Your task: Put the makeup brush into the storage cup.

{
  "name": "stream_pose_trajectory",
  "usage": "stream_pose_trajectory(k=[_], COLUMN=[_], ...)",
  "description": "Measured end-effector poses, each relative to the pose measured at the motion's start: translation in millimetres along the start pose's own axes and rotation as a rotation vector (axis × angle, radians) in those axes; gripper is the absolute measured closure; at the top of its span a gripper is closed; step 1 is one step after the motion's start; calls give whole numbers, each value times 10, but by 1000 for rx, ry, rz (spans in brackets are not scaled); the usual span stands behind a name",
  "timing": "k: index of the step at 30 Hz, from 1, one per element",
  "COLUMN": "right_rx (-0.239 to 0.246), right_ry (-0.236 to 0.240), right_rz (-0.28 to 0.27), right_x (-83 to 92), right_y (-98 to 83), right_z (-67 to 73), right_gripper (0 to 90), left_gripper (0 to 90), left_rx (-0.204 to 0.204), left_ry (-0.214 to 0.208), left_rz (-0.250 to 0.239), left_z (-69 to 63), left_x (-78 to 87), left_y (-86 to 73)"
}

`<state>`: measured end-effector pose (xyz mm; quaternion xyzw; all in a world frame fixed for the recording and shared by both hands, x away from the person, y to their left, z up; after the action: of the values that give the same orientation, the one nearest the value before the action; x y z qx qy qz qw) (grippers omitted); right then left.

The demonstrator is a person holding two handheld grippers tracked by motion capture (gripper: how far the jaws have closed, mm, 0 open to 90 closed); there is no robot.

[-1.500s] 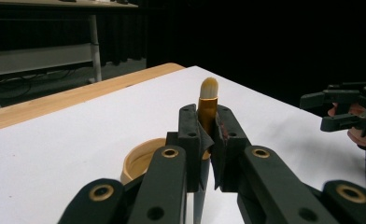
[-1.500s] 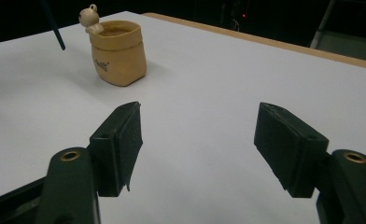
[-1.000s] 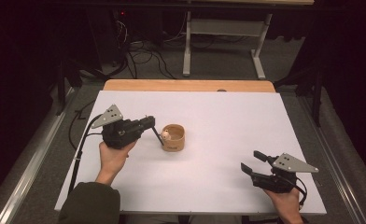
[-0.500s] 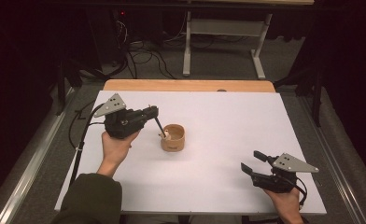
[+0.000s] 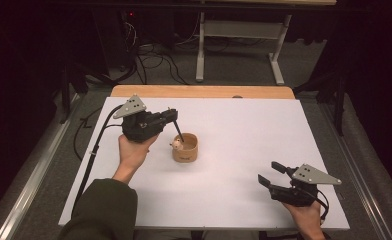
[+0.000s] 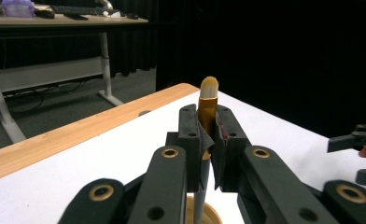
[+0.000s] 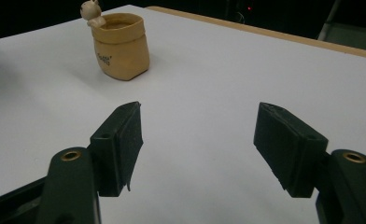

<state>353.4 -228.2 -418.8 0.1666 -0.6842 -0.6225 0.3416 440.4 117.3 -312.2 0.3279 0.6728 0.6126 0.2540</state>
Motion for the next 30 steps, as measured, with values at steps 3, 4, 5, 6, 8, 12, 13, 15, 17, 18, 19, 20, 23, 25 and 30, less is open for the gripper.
stream_pose_trajectory(k=[3,4,5,6,8,12,13,15,17,18,19,20,23,25,30], right_rx=[1,1,1,1,4,-1,0,-1,-3,-1,0,-1,-1,2,-2], right_ry=[0,0,0,-1,-1,0,-2,0,-2,-2,0,0,-2,-1,-4], right_rz=[-1,-1,0,0,-3,-7,-6,-6,-4,-5,-6,-6,-6,-10,-8], right_x=[0,0,-2,-2,0,4,4,3,4,4,5,5,3,5,7], right_y=[2,2,1,1,4,8,7,7,6,7,8,8,7,12,9], right_z=[0,-1,-1,0,0,-1,-2,2,2,0,-2,-2,-1,-1,-5], right_gripper=[343,343,343,343,344,345,345,345,345,345,345,345,348,350,350], left_gripper=[834,834,834,834,834,834,834,834,834,834,834,834,833,834,833], left_rx=[0,1,1,-1,-2,-7,-7,-7,-5,-6,-5,-3,3,5,5], left_ry=[7,8,11,13,16,18,17,19,17,18,16,18,21,21,24], left_rz=[4,6,9,13,22,40,44,51,57,61,63,65,75,82,94], left_z=[25,33,40,45,53,59,59,60,59,63,65,69,84,90,99], left_x=[-48,-65,-82,-99,-130,-183,-193,-213,-232,-239,-246,-254,-283,-295,-318], left_y=[-17,-26,-39,-54,-89,-154,-167,-193,-216,-226,-235,-244,-274,-295,-329])
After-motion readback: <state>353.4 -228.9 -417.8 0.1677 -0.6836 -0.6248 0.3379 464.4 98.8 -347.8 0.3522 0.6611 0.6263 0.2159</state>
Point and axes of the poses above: each handheld gripper's, and its own axes: x roughly backward along the jaws, y roughly out of its top, z roughly to its left, the point moved 7 cm from there along -x, roughly forward along the jaws, and after that the axes turned 9 degrees about -z, right-handed, at the moved point
